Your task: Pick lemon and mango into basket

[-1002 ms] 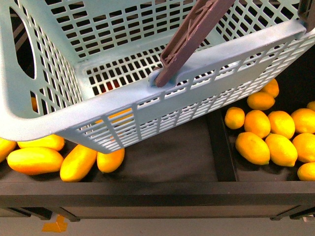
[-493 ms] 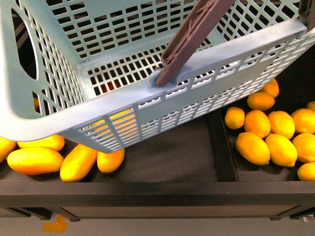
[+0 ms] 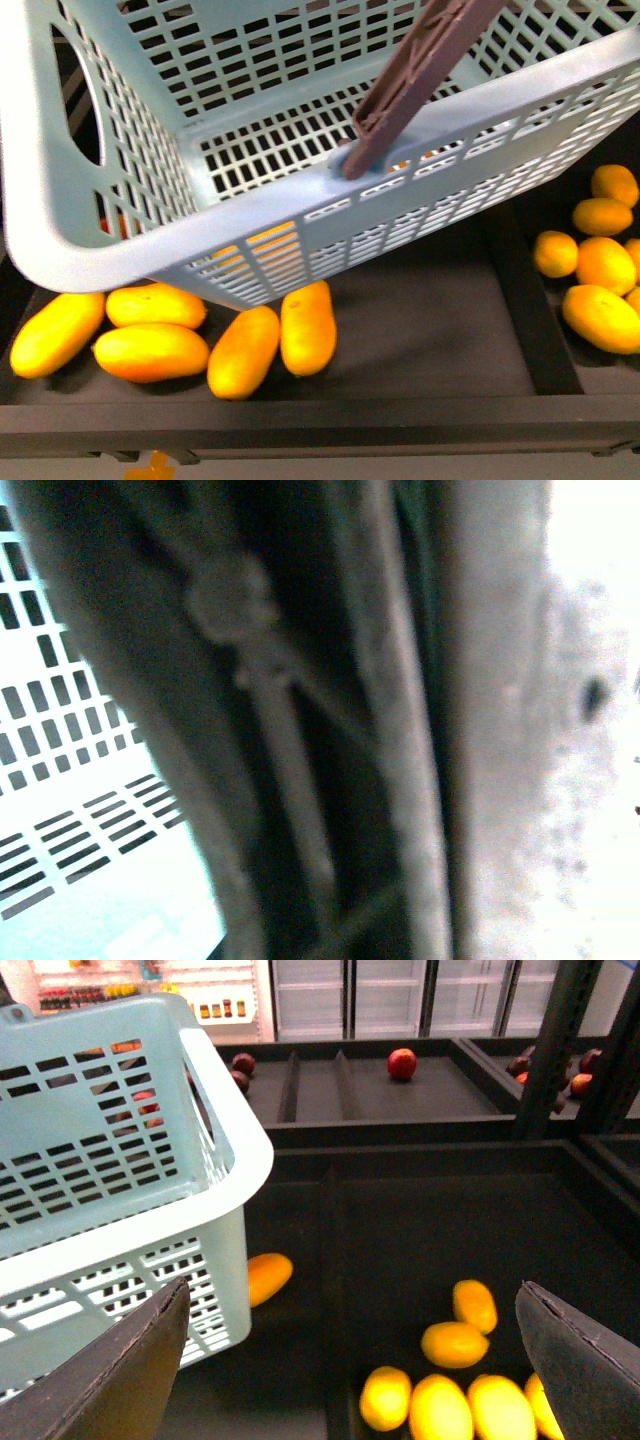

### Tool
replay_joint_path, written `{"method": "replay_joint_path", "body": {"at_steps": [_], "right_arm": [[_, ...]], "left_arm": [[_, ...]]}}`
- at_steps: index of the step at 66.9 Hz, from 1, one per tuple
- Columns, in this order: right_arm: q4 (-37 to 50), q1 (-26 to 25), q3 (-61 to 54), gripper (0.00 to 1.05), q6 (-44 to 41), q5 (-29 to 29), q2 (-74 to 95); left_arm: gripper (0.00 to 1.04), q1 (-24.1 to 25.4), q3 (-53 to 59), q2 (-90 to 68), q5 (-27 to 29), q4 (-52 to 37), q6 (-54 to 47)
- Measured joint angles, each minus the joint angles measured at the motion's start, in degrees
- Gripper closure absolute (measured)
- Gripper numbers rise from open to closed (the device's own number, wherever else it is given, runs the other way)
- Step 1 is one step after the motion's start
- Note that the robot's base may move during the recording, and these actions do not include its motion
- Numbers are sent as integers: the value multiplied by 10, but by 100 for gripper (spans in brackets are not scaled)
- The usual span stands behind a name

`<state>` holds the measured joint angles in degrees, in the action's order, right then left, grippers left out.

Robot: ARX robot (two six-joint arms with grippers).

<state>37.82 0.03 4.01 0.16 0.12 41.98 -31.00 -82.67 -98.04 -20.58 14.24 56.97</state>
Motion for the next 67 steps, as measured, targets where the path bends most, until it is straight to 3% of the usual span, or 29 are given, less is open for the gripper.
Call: {"method": "replay_joint_path", "body": {"at_steps": [39, 50, 67], "right_arm": [[0, 0, -1, 9, 0, -4, 0], [0, 0, -1, 9, 0, -3, 0], [-6, 0, 0, 9, 3, 3, 0]], "left_arm": [[90, 5, 0, 0, -2, 0, 0], [90, 16, 0, 1, 20, 0, -7], [90, 7, 0, 1, 1, 0, -1]]}}
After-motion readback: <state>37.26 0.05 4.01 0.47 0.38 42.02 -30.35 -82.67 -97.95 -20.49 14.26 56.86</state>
